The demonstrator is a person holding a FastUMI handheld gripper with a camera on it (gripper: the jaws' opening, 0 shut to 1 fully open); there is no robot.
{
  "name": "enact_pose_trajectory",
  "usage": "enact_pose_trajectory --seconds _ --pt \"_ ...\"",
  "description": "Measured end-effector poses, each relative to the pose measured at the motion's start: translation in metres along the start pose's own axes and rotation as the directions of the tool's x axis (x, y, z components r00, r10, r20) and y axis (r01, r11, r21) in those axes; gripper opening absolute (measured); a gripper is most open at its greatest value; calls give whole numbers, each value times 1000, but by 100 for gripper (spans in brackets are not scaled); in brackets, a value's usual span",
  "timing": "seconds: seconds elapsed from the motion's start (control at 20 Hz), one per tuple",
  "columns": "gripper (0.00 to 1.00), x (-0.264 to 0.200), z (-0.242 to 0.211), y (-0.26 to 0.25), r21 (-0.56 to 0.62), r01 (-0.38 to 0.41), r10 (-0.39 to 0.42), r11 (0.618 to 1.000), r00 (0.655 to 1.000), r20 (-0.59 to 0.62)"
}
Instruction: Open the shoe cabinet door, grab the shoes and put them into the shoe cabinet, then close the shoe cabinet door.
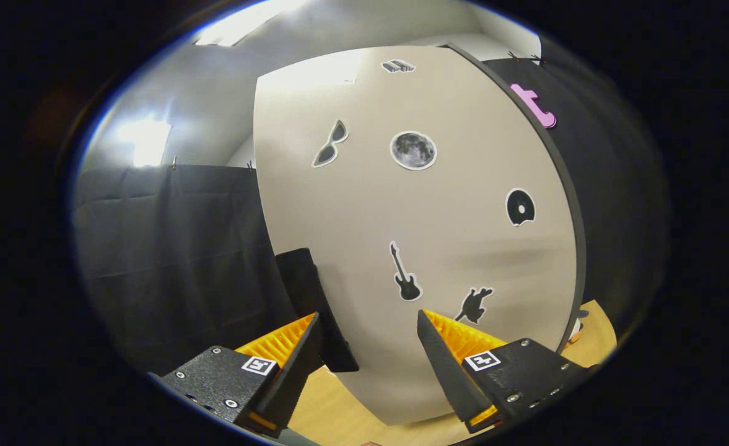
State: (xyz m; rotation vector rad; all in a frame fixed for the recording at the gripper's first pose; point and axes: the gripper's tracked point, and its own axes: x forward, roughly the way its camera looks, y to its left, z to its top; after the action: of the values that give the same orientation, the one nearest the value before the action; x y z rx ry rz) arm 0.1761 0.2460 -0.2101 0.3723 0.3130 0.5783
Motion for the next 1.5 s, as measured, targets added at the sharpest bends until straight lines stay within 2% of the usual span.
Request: enact_pose_trajectory --seconds 0.25,0.55,0.9,1.3,1.5 --pt "95 15 -1 4 -53 88 -87 995 996 27" --pt "95 16 7 7 -150 208 -206 967 978 34" --pt "95 -24 69 33 -214 266 -243 940 962 127" --pt "95 -78 140 66 -344 340 -249 875 926 283" --pt "95 -91 162 76 -351 375 -259 858 906 335"
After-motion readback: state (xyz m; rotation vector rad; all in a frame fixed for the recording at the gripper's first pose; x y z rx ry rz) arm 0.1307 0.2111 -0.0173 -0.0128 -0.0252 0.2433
